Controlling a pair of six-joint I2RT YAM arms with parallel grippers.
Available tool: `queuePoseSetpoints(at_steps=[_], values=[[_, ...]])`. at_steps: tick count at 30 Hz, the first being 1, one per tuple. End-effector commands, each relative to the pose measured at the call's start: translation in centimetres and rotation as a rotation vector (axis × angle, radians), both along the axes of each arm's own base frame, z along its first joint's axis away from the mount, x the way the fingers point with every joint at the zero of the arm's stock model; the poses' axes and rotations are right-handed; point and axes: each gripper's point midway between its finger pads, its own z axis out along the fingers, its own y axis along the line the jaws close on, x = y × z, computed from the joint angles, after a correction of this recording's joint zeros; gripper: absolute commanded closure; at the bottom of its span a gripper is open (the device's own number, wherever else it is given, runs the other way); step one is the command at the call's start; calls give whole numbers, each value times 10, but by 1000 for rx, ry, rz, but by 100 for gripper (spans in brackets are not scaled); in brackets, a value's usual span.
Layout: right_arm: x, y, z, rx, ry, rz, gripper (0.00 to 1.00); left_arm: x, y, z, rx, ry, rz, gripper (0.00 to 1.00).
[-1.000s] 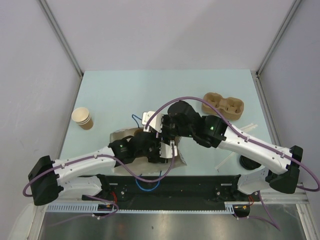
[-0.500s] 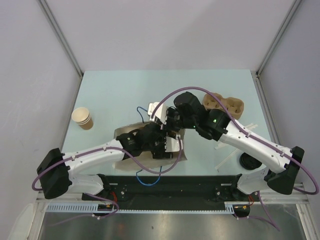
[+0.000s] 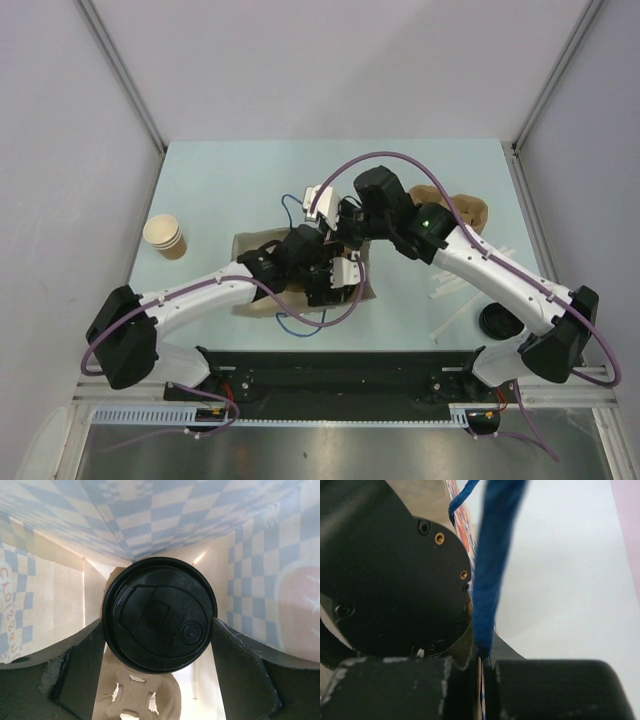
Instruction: Pack the takeout coffee
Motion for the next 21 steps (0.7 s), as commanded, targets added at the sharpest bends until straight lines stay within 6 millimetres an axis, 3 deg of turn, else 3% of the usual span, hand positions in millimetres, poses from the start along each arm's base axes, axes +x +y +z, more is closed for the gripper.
queuePoseSetpoints(at_steps=[1,12,14,15,21], values=[[-1,8,16,47,5,53,100,-18,49,-66,208,176,37,100],[27,1,2,46,136,7,100,-8,63,-86,240,239,72,100],[29,0,1,42,152,3,100,-4,61,-83,227,244,82,96],[31,0,-1,40,161,2,100,0,62,-82,227,244,92,93],[34,2,0,45,180,-2,100,10,54,-56,163,191,99,55]])
